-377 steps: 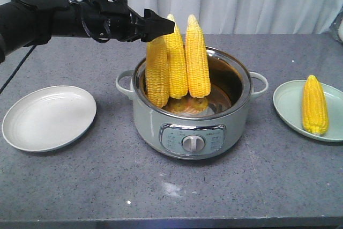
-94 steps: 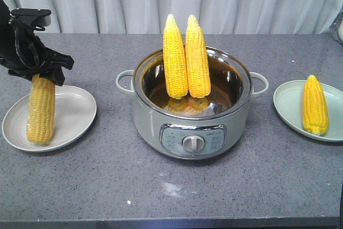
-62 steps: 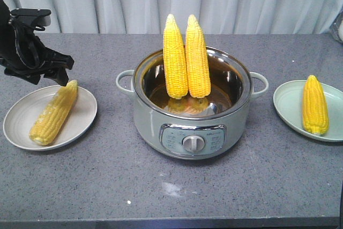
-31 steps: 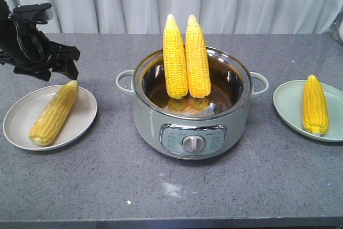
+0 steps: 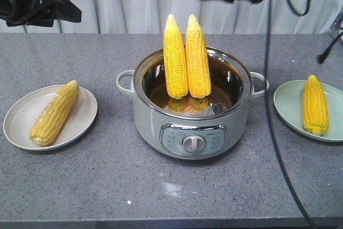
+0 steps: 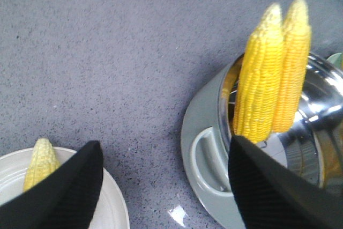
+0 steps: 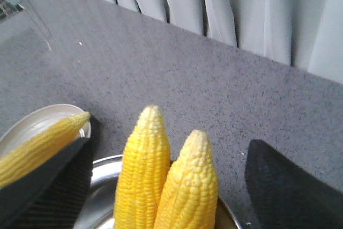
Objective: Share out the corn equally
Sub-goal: 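Reach the right gripper into the pot and grasp another corn cob, then lift the cob high out of the pot with the right gripper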
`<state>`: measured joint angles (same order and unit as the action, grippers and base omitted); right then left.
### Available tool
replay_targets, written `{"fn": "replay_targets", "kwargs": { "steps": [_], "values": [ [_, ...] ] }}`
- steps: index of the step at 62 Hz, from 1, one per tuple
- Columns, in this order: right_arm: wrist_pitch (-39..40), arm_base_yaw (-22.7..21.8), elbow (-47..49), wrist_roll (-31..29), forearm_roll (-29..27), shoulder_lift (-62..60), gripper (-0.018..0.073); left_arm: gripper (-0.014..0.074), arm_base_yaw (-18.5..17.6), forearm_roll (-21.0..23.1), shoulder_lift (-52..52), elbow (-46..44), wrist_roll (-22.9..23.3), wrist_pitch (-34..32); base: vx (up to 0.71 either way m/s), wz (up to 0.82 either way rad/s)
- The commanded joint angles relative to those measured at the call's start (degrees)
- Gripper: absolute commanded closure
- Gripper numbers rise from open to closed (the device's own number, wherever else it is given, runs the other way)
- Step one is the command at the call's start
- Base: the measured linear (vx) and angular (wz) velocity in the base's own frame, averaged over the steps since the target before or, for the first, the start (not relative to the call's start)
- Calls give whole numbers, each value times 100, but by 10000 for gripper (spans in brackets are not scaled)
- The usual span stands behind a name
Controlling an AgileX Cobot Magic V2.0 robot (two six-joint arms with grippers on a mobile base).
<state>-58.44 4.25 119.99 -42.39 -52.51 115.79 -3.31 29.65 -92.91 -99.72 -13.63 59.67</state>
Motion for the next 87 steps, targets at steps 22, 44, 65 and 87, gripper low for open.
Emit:
{"fn": "replay_targets", "kwargs": {
  "steps": [22,44,65,87],
  "values": [
    [337,77,206,-397,-522,331,0,111,-2,247,256,-178,-38,-177,0,0],
    [89,81,200,-438,-655,643,0,111,-2,247,256,-178,-38,-177,0,0],
    [-193,81,200,-416,-629,643,286,111,-2,247,256,-178,-38,-177,0,0],
    [-248,62,343,-600,-718,433,570,111,-2,247,256,-178,-38,-172,0,0]
  ]
}}
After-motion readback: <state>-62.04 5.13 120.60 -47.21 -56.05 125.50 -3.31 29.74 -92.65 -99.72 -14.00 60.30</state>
